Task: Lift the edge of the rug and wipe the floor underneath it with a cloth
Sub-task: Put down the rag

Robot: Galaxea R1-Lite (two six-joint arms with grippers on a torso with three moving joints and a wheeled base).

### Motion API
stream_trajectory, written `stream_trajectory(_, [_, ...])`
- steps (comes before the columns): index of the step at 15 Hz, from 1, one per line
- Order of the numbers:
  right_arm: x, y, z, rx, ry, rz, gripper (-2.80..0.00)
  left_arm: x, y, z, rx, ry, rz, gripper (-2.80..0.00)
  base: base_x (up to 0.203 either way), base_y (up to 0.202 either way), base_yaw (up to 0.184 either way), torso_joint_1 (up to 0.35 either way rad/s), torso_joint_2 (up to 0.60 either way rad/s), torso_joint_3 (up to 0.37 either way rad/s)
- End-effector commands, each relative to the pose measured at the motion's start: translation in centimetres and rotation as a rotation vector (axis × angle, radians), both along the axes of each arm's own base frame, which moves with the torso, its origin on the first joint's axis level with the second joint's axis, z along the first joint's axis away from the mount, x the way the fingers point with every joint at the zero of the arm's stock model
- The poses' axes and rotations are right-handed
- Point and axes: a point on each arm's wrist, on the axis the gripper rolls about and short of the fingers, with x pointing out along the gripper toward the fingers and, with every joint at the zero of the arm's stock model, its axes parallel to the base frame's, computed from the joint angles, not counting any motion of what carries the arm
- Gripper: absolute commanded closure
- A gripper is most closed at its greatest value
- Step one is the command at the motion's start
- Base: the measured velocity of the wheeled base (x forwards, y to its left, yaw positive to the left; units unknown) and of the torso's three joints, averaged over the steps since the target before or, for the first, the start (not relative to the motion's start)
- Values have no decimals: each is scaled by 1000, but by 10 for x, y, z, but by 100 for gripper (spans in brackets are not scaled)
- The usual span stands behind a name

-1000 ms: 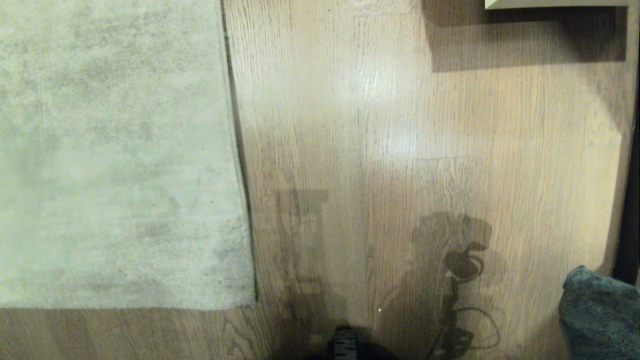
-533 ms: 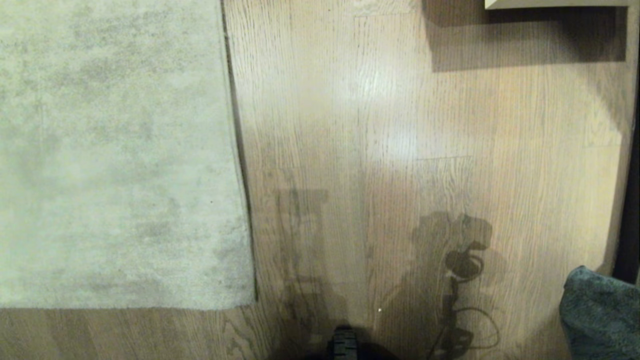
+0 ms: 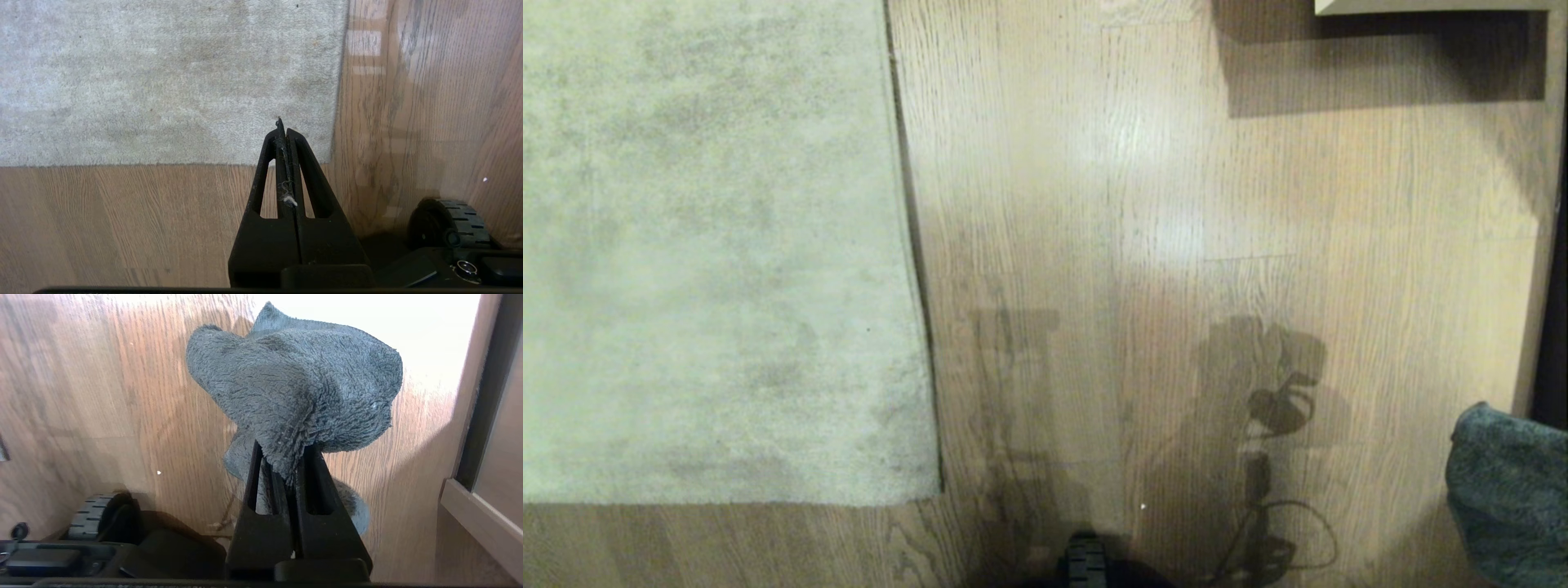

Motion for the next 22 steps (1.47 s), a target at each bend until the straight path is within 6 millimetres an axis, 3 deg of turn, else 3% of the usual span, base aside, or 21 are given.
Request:
stream_trajectory(1, [14,0,14,-4,90,10,0,0,0,0,0,0,0,0,0,0,0,0,0,0])
stream_trajectory(7, [51,1,25,-4,196,11,0,0,0,0,-1,0,0,0,0,0,0,0,0,0])
stream_trajectory(13, [122,2,37,-4,204,9,0,0,0,0,-1,0,0,0,0,0,0,0,0,0])
stream_trajectory(17, [169,3,35,-3,156,11,0,0,0,0,1,0,0,0,0,0,0,0,0,0])
stream_trajectory(22, [210,5,42,24,131,61,0,0,0,0,0,0,0,0,0,0,0,0,0,0])
